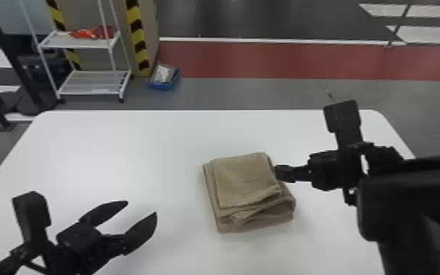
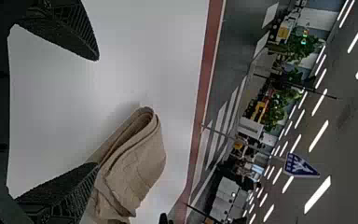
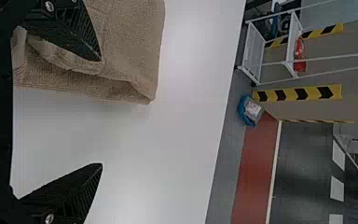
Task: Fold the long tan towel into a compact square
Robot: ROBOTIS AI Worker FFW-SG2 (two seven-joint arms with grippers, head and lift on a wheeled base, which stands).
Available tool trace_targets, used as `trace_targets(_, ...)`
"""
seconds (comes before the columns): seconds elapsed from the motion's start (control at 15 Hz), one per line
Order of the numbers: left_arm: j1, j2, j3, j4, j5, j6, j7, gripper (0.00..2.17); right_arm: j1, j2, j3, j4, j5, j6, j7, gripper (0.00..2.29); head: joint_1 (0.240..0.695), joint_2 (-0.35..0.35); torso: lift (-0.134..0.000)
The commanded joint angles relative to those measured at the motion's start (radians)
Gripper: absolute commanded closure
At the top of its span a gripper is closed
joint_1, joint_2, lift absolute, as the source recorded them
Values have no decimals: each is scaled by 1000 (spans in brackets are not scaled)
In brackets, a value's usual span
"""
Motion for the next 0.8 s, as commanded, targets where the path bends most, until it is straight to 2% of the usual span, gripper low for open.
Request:
trace_targets(0.0,12,-3,16,-3,0,0,0,80,-89,7,101,175,17,-13,-52,80,695,5,-124)
trace_targets(0.07,13,-3,21,-3,2,0,-2,80,-112,7,133,241,19,-31,-91,80,695,39,-124)
trace_targets(0.2,15,-3,25,-2,3,-3,0,80,-135,13,182,332,29,-126,-152,80,695,61,-124)
trace_targets(0.47,15,-3,30,8,5,-12,0,80,-155,19,201,362,103,-62,-147,80,695,94,-124)
trace_targets(0.73,5,-3,28,17,5,-18,0,80,-148,18,159,324,97,-56,-137,80,695,76,-124)
